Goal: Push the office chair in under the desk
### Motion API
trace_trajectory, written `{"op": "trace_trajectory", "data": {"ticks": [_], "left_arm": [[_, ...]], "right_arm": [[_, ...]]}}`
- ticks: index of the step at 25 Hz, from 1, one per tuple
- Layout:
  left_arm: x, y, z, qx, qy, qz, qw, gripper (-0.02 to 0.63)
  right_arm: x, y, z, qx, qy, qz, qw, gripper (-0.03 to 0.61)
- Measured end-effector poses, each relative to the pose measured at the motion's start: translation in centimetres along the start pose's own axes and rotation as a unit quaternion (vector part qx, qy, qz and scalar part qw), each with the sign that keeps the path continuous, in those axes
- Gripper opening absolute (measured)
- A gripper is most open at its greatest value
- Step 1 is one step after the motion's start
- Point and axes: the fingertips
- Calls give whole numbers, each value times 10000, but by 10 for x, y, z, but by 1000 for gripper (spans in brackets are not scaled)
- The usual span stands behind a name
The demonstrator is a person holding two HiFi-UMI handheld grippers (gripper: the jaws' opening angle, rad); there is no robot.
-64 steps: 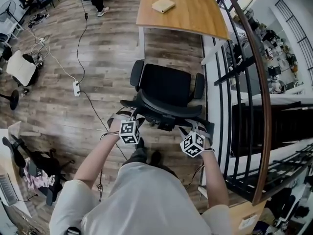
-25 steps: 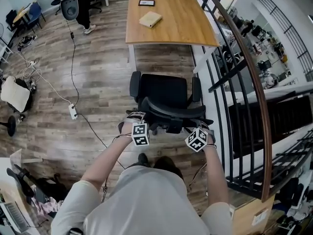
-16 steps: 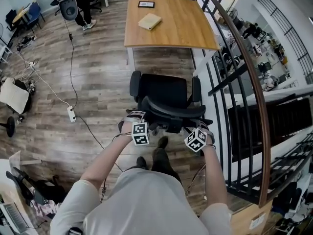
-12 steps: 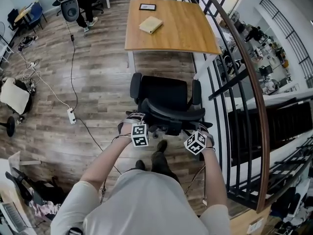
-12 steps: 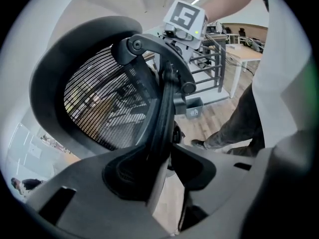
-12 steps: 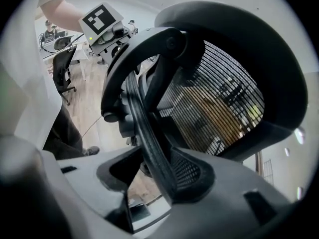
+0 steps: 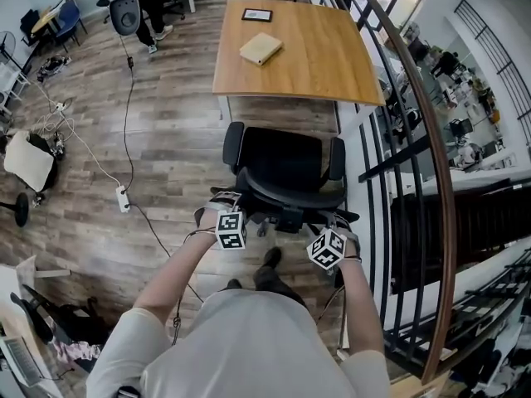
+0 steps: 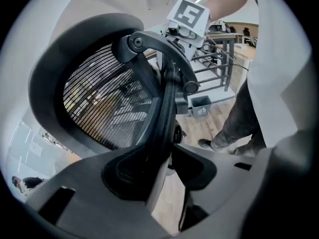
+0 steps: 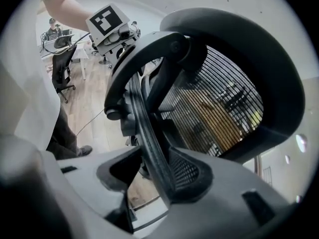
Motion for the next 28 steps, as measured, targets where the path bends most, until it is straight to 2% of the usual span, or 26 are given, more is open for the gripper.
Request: {"op": "trace_trajectory", "data": {"ticks": [4, 9, 16, 23, 28], "left_arm": [[16, -8, 18, -66, -57, 78, 9999, 163], [33, -7, 61, -148, -270, 214, 9993, 178], [68, -8, 115, -302, -283, 463, 9981, 181], [94, -29, 160, -411, -465, 474, 9969, 179], [109, -29, 188, -458, -456, 500, 9967, 176]], "right_arm": [[11, 5, -23, -18, -39, -30, 10000, 179], [26, -7, -62, -135, 16, -137, 9998, 179], [55, -11, -113, -304, 22, -287, 9991, 170], [77, -3, -175, -377, 2, -287, 9989, 173], [95, -9, -208, -389, 2, -253, 9989, 180]]}}
Point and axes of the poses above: the fingertips, and each gripper's own axes: x forward along the fingers, z to its left, y out of its underside, and after that the axes turned 3 degrees about z, right-handed
